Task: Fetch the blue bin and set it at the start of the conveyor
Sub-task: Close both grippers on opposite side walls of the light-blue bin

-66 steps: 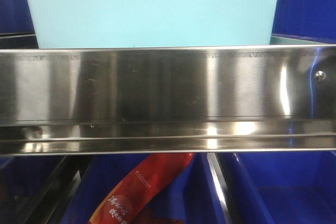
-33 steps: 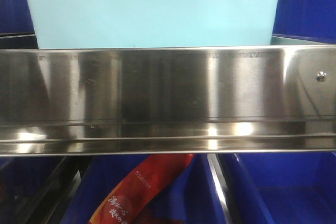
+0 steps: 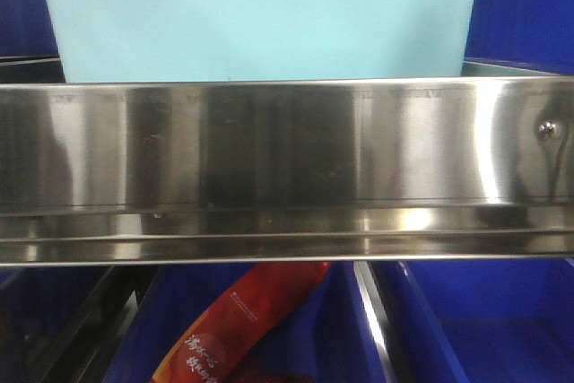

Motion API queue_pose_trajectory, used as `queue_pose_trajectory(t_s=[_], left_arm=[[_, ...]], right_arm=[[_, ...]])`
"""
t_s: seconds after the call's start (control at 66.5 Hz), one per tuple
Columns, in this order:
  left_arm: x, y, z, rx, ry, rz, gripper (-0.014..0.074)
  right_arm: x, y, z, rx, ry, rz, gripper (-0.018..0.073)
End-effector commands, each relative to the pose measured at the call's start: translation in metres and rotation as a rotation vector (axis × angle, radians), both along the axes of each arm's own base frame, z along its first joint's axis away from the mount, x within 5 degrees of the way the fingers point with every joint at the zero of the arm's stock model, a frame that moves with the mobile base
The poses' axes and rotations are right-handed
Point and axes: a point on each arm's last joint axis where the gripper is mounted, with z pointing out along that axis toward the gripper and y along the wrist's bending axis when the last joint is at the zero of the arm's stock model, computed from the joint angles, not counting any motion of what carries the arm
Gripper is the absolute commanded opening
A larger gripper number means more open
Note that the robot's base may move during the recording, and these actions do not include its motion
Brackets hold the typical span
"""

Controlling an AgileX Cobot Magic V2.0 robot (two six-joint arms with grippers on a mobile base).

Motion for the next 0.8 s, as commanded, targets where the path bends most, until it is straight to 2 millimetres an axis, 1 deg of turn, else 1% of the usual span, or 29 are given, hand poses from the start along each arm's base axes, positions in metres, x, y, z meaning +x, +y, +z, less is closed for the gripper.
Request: queue_pose_trajectory(t_s=[0.0,0.045,0.06,0.075,0.09,0.135,0.211,0.226,0.241,0.286,0.301,0.346,0.376,0.511,0.586,0.692,0.782], left_arm=[[0.026,-0.023,0.002,0.044,0.093,-0.065,0.0536],[0.039,-0.031,0.005,0.064,0.130,-0.071,0.0536],[0.044,-0.033,0.006,0.070,0.143,-0.071,0.0536],[0.054,-0.038,0.006,0.081,0.167,-0.070,0.0536],[0.059,-0.040,0.006,0.086,0.179,-0.069,0.0536],[0.076,-0.049,0.004,0.109,0.225,-0.067,0.0536],[0.099,-0.059,0.008,0.133,0.279,-0.049,0.0536],[0.104,-0.061,0.009,0.135,0.290,-0.045,0.0536],[0.108,-0.061,0.009,0.132,0.304,-0.035,0.0536],[0.124,-0.062,0.010,0.121,0.357,0.003,0.0536],[0.128,-0.062,0.011,0.124,0.369,0.012,0.0536],[0.142,-0.058,0.011,0.130,0.404,0.047,0.0536],[0.151,-0.056,0.011,0.129,0.426,0.069,0.0536],[0.185,-0.048,0.008,0.106,0.466,0.125,0.0536],[0.200,-0.046,0.004,0.100,0.478,0.145,0.0536],[0.219,-0.049,-0.012,0.112,0.524,0.151,0.0536],[0.232,-0.053,-0.031,0.130,0.578,0.153,0.0536]], right_arm=[[0.024,0.011,0.005,-0.016,0.081,0.059,0.0568],[0.038,0.017,0.008,-0.027,0.132,0.084,0.0568],[0.046,0.020,0.008,-0.032,0.157,0.094,0.0568],[0.049,0.022,0.010,-0.036,0.173,0.103,0.0568],[0.057,0.025,0.009,-0.041,0.200,0.108,0.0568],[0.070,0.030,0.013,-0.052,0.244,0.121,0.0568],[0.094,0.036,0.017,-0.046,0.330,0.120,0.0568],[0.101,0.037,0.016,-0.046,0.356,0.119,0.0568],[0.105,0.038,0.018,-0.042,0.370,0.118,0.0568],[0.123,0.043,0.017,-0.041,0.435,0.112,0.0568],[0.126,0.043,0.019,-0.045,0.449,0.107,0.0568],[0.144,0.045,0.016,-0.039,0.516,0.074,0.0568],[0.152,0.046,0.016,-0.031,0.543,0.057,0.0568],[0.191,0.052,0.003,-0.049,0.634,0.029,0.0568],[0.210,0.057,-0.010,-0.058,0.682,0.028,0.0568],[0.232,0.059,-0.027,-0.049,0.739,0.013,0.0568],[0.251,0.060,-0.045,-0.046,0.784,0.007,0.0568]])
